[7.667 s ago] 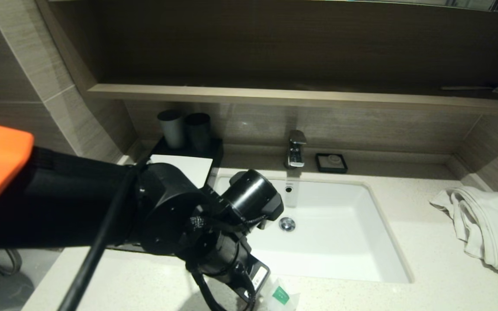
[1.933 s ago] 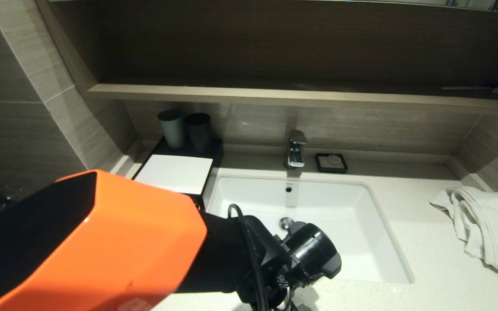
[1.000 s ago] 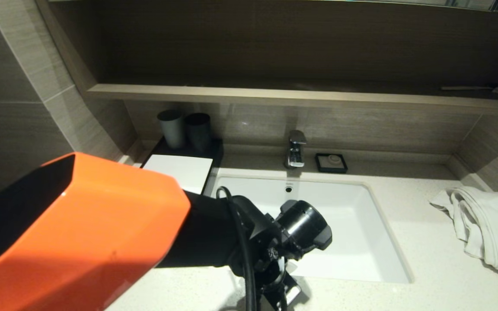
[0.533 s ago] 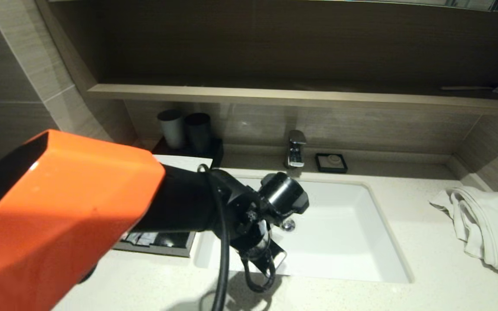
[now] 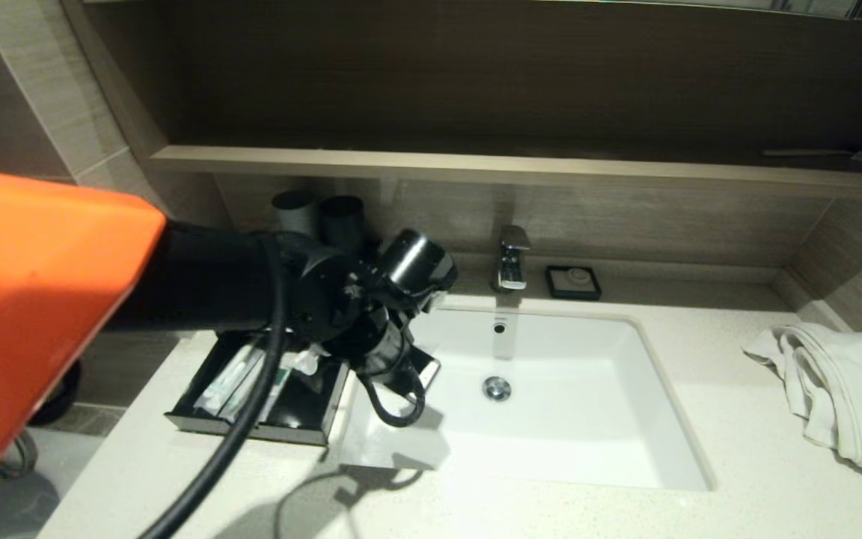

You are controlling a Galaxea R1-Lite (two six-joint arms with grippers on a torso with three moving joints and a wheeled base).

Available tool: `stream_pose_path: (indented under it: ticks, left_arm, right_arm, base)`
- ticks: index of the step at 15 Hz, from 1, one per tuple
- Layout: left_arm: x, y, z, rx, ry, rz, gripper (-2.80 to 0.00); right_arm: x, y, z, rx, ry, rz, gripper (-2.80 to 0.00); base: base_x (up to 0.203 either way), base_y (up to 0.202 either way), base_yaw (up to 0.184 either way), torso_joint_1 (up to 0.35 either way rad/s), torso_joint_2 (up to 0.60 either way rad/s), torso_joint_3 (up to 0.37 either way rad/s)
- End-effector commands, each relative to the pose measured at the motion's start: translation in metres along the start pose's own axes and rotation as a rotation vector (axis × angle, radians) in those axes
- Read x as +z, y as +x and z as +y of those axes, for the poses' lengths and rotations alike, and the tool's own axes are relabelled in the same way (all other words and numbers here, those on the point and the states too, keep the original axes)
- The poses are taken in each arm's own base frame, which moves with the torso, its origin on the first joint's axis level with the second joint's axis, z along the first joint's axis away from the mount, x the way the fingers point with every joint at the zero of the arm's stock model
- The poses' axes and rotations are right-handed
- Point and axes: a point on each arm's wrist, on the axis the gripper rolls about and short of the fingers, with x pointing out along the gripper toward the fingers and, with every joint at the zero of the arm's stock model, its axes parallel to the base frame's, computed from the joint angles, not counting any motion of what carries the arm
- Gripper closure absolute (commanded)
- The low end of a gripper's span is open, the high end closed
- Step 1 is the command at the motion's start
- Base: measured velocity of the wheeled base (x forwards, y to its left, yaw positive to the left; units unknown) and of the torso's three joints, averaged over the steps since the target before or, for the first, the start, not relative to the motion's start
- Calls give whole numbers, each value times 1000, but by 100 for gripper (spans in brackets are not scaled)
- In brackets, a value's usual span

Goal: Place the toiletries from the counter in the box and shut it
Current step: Place the bathroom toiletry into the drawer

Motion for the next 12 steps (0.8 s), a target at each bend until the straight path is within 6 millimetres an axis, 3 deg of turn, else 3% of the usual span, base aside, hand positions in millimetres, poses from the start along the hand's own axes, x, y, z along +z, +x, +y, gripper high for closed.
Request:
stream_pose_path:
  ticks: [1,8,12]
  left_arm:
    - [3,-12,22,30,-48,-26,0]
    - [0,-18,82,121,-176,-30,0]
    - [-14,-21,99,151,-229,5,0]
  right_arm:
    - [0,0,0,0,0,0,0]
    - [0,0,0,0,0,0,0]
    - [0,0,0,0,0,0,0]
  base:
    - [0,0,0,0,0,0]
    - [0,0,0,0,0,0]
    - [0,0,0,0,0,0]
